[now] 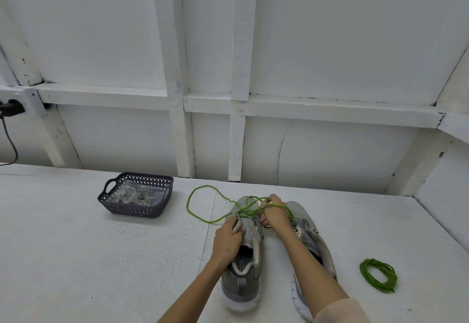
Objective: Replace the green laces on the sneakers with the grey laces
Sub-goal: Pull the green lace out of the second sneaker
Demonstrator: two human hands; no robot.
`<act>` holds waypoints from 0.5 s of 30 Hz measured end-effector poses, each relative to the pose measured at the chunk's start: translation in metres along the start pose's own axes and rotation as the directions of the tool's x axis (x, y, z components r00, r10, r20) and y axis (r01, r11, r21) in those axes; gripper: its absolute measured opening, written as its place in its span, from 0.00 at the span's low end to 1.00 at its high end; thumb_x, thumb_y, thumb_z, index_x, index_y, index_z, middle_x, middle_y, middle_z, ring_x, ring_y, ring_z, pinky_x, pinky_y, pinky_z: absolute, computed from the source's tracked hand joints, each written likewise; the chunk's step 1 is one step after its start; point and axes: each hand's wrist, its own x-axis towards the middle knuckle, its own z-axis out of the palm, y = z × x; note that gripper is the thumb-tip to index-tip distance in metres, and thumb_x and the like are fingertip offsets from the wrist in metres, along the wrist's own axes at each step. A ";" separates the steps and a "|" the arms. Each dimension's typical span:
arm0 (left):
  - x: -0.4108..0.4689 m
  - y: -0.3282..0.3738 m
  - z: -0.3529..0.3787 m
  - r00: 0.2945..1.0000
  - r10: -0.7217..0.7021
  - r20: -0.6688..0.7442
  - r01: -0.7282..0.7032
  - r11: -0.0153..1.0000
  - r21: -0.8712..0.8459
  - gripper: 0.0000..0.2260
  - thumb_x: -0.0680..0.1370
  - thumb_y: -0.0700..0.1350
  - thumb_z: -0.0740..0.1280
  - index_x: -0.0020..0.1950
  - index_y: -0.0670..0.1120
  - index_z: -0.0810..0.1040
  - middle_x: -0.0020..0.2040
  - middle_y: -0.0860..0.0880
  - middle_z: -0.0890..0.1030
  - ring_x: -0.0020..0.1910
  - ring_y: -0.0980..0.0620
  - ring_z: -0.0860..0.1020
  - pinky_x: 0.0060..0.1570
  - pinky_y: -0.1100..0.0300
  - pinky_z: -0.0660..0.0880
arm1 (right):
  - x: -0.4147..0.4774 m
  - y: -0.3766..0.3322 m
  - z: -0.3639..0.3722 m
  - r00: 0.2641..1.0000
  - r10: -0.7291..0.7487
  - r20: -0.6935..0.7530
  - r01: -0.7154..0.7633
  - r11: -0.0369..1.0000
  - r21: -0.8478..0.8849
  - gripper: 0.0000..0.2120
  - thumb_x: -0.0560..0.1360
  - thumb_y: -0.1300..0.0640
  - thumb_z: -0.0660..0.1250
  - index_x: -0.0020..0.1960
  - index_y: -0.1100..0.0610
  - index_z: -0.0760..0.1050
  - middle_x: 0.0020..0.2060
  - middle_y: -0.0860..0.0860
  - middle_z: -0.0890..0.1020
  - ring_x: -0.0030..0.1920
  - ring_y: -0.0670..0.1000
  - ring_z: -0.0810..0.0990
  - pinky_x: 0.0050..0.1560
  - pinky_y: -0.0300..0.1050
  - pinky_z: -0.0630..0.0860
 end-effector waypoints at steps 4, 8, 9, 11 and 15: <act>-0.001 -0.002 0.000 1.000 -0.014 0.015 0.014 1.000 0.012 0.14 0.78 0.41 0.64 0.64 0.46 0.75 0.61 0.44 0.78 0.61 0.44 0.75 0.54 0.61 0.69 | -0.003 0.007 0.001 1.000 -0.003 0.000 0.003 0.997 0.077 0.08 0.76 0.55 0.65 0.41 0.58 0.70 0.30 0.57 0.75 0.23 0.51 0.69 0.22 0.38 0.67; -0.001 -0.001 -0.001 1.000 -0.028 0.002 0.028 1.000 0.010 0.15 0.78 0.41 0.65 0.65 0.43 0.75 0.62 0.43 0.78 0.61 0.44 0.75 0.54 0.59 0.69 | -0.001 0.012 0.002 0.995 -0.016 0.095 0.007 0.995 0.096 0.08 0.74 0.64 0.69 0.37 0.57 0.76 0.28 0.54 0.76 0.28 0.52 0.74 0.29 0.48 0.79; -0.001 -0.001 -0.001 0.999 -0.032 0.002 0.032 0.999 0.011 0.16 0.78 0.41 0.65 0.66 0.42 0.74 0.63 0.43 0.78 0.62 0.44 0.75 0.52 0.61 0.67 | 0.002 0.012 0.004 0.998 -0.012 0.061 0.005 0.993 0.121 0.10 0.75 0.64 0.67 0.36 0.56 0.75 0.28 0.55 0.77 0.28 0.54 0.75 0.33 0.54 0.80; -0.002 -0.001 -0.001 0.999 -0.038 0.009 0.037 0.999 0.018 0.18 0.79 0.42 0.65 0.68 0.44 0.72 0.63 0.44 0.77 0.62 0.44 0.74 0.52 0.63 0.66 | 0.003 0.016 0.010 0.997 -0.026 -0.078 0.041 0.977 0.209 0.10 0.79 0.60 0.63 0.38 0.55 0.71 0.31 0.56 0.78 0.29 0.56 0.77 0.37 0.60 0.80; -0.004 0.002 -0.002 0.999 -0.029 0.018 0.028 0.999 0.023 0.12 0.78 0.42 0.64 0.62 0.50 0.74 0.61 0.44 0.79 0.60 0.44 0.76 0.53 0.59 0.69 | 0.002 0.022 0.017 0.982 0.012 -0.190 0.037 0.967 0.254 0.12 0.79 0.48 0.63 0.41 0.54 0.69 0.31 0.56 0.80 0.31 0.57 0.79 0.37 0.58 0.78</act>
